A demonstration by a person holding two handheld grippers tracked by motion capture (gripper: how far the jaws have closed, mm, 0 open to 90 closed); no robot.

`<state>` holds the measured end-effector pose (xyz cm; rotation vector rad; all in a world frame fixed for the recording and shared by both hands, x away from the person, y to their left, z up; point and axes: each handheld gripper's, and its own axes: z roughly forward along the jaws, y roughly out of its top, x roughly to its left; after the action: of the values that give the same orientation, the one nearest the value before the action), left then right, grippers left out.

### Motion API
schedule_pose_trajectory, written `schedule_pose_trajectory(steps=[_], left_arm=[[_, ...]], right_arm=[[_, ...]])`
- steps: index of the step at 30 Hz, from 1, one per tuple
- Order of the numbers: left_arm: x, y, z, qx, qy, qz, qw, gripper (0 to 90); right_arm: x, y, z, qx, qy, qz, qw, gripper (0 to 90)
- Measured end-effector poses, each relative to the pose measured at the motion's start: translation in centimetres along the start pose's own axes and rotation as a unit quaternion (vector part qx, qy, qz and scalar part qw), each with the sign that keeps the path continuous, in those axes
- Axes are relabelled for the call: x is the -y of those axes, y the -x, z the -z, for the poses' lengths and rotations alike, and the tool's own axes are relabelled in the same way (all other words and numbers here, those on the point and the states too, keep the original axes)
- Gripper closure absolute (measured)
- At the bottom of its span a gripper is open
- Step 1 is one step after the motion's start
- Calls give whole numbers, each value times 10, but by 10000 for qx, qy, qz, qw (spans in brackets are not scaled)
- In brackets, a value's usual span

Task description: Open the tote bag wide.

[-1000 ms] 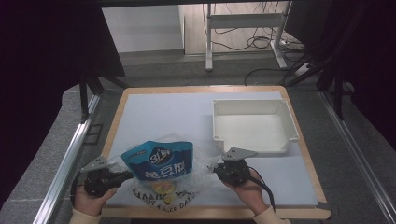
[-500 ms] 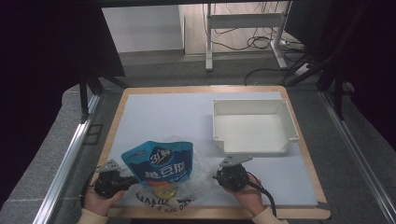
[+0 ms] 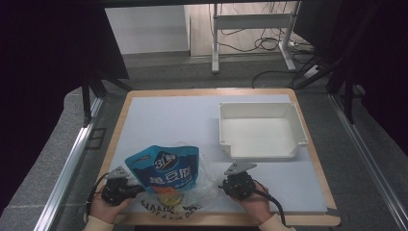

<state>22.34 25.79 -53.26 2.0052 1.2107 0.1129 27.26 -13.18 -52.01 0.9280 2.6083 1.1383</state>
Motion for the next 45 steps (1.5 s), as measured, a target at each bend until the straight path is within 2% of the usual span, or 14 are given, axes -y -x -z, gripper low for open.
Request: schedule_pose_trajectory(steps=[7,15,18,20,23,25,29,33,35,37,39,41,45], left_arm=[[2,-3,-2,55,-40,111,9999,886],[5,-7,2,192,144,260,9994,816],[5,-5,6,161,282,302,9990,715],[5,-3,13,106,448,274,9986,600],[3,-3,27,139,744,334,9966,420],[3,-3,37,89,863,336,9957,348],[-1,-4,57,-80,1165,419,9923,262],[-7,-5,75,-165,1302,414,9905,183],[-11,-6,80,-209,1386,415,9893,181],[-16,-8,82,-231,1371,426,9894,185],[-21,-11,79,-230,1333,433,9899,231],[-25,-13,74,-219,1251,395,9911,317],[-25,-16,63,-147,1064,400,9934,609]], right_arm=[[1,1,0,23,-53,-23,10000,859],[1,3,2,36,-13,-33,10000,854],[1,3,2,44,-2,-34,10000,851],[0,3,3,50,13,-34,10000,849],[0,4,5,44,33,-57,10000,848],[1,4,6,57,45,-62,10000,848],[0,5,6,61,48,-70,9999,848],[0,4,5,73,41,-56,9999,846],[0,4,5,76,37,-53,10000,844],[0,4,5,76,40,-53,9999,840],[0,5,6,78,51,-64,9999,835],[0,5,6,88,69,-54,9999,829],[0,5,8,114,109,-65,9999,771]])
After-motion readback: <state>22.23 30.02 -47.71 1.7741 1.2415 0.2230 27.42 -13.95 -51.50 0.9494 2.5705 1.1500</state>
